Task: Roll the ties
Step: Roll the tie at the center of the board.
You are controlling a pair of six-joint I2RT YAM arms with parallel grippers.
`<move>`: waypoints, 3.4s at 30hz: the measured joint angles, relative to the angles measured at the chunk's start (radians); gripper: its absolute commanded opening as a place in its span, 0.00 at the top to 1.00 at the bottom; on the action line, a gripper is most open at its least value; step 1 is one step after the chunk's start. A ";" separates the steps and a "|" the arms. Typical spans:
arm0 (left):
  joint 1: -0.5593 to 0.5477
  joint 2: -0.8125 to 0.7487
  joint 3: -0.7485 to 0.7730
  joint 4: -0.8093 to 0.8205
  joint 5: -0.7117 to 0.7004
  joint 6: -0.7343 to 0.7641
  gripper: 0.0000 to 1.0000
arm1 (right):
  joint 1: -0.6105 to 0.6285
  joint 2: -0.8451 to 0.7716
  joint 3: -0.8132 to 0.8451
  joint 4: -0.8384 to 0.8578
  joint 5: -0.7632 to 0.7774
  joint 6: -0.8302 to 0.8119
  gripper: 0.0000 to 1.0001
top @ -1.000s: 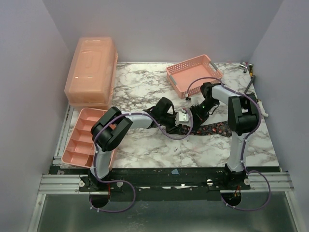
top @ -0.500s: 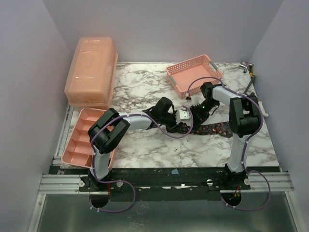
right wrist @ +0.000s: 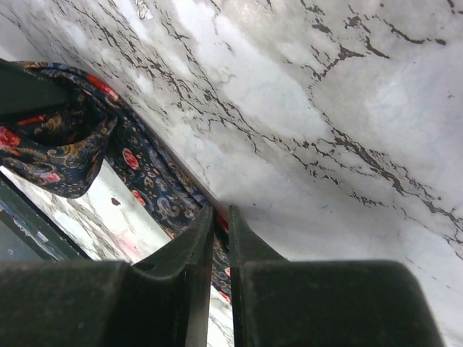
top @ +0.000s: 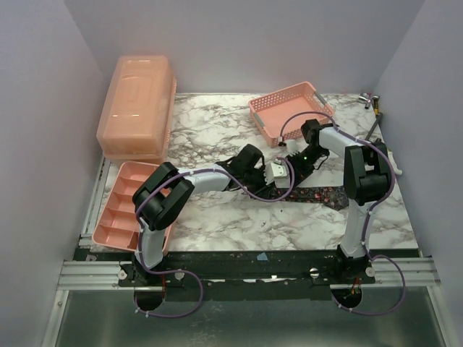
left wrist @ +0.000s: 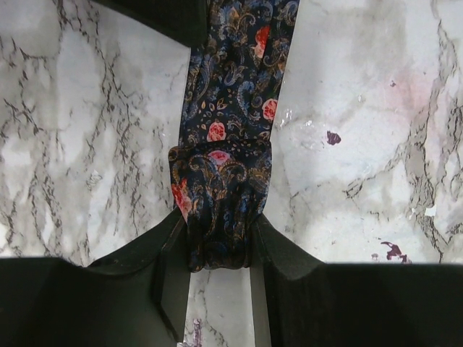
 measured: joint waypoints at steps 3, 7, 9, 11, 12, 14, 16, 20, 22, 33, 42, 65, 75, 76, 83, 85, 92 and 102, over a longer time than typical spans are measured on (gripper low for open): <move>-0.002 0.000 -0.005 -0.018 -0.013 0.001 1.00 | 0.000 0.000 0.006 -0.004 0.000 -0.006 0.84; -0.002 0.000 -0.021 -0.007 -0.024 0.018 1.00 | -0.002 -0.016 0.034 -0.005 0.000 -0.005 0.79; -0.002 0.000 -0.033 0.005 -0.025 0.028 1.00 | -0.004 -0.055 0.053 -0.004 0.000 0.006 0.68; -0.002 -0.002 -0.045 0.024 -0.024 0.034 1.00 | -0.011 -0.120 0.077 0.008 0.000 0.026 0.48; -0.002 -0.002 -0.048 0.029 -0.024 0.036 1.00 | -0.017 -0.161 0.086 0.024 0.002 0.044 0.39; -0.002 -0.005 -0.056 0.042 -0.024 0.036 1.00 | -0.032 -0.252 0.098 0.072 0.013 0.093 0.18; -0.001 -0.006 -0.063 0.051 -0.024 0.035 1.00 | -0.049 -0.327 0.115 0.110 0.027 0.151 0.09; -0.001 -0.006 -0.066 0.064 -0.023 0.018 1.00 | -0.095 -0.339 0.166 0.084 -0.062 0.209 0.33; -0.001 -0.006 -0.068 0.068 -0.023 0.007 1.00 | -0.112 -0.293 0.160 0.034 -0.144 0.221 0.37; -0.001 -0.006 -0.078 0.089 -0.022 -0.014 1.00 | -0.016 -0.212 -0.196 0.080 -0.366 0.390 0.45; 0.001 -0.010 -0.096 0.118 -0.004 -0.010 1.00 | 0.018 -0.138 -0.221 0.217 -0.381 0.464 0.49; 0.013 -0.034 -0.169 0.204 0.018 -0.027 0.35 | 0.048 -0.018 -0.209 0.257 -0.368 0.444 0.99; 0.045 -0.182 -0.455 0.460 0.092 -0.109 0.02 | 0.052 0.059 -0.143 0.141 -0.332 0.405 0.99; 0.045 -0.182 -0.464 0.483 0.092 -0.116 0.01 | 0.052 0.066 -0.133 0.126 -0.330 0.396 0.99; 0.045 -0.151 -0.617 0.935 0.077 -0.274 0.01 | 0.052 0.103 -0.083 0.042 -0.331 0.320 0.99; 0.045 -0.123 -0.603 0.961 0.091 -0.294 0.02 | 0.053 0.103 -0.081 0.028 -0.330 0.296 0.99; 0.035 -0.030 -0.551 1.069 0.087 -0.330 0.02 | 0.068 0.107 -0.082 -0.007 -0.325 0.250 0.99; 0.016 0.117 -0.553 1.252 0.080 -0.266 0.29 | 0.080 0.138 -0.034 -0.076 -0.309 0.225 0.99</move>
